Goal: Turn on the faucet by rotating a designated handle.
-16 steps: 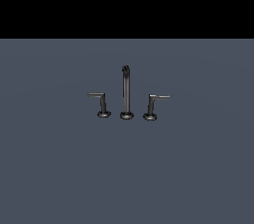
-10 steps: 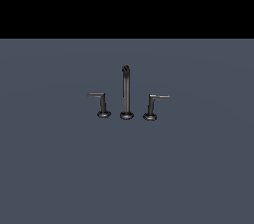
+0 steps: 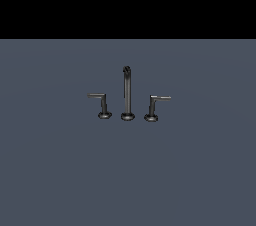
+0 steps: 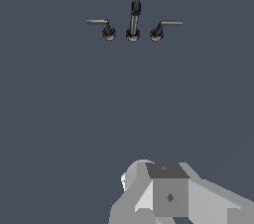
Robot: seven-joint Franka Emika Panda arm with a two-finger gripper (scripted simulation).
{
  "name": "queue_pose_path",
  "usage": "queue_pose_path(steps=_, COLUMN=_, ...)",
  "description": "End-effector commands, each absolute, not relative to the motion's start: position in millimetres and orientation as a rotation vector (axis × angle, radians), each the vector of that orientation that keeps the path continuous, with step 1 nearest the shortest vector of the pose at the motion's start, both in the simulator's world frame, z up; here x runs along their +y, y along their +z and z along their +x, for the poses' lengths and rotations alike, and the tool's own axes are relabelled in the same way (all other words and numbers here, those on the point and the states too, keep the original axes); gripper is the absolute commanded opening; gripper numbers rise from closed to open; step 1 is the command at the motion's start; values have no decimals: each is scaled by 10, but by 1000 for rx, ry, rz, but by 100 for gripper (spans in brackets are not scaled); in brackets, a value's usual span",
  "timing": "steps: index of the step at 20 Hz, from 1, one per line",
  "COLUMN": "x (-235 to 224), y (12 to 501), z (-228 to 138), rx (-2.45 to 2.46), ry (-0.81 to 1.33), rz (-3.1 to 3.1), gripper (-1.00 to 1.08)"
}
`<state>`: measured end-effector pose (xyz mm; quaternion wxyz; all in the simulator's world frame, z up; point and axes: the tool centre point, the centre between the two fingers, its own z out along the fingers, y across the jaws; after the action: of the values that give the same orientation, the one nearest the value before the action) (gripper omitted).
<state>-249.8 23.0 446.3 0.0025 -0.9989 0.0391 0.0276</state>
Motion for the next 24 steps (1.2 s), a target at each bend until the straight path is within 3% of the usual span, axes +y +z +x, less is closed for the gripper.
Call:
queue_pose_path(steps=1, x=308, y=4380, z=-2466, rx=182, ry=86, rz=-3130, gripper=-100)
queue_pose_path(steps=24, x=1164, y=3328, z=-1787, rx=917, ry=67, rz=-2995, gripper=-100)
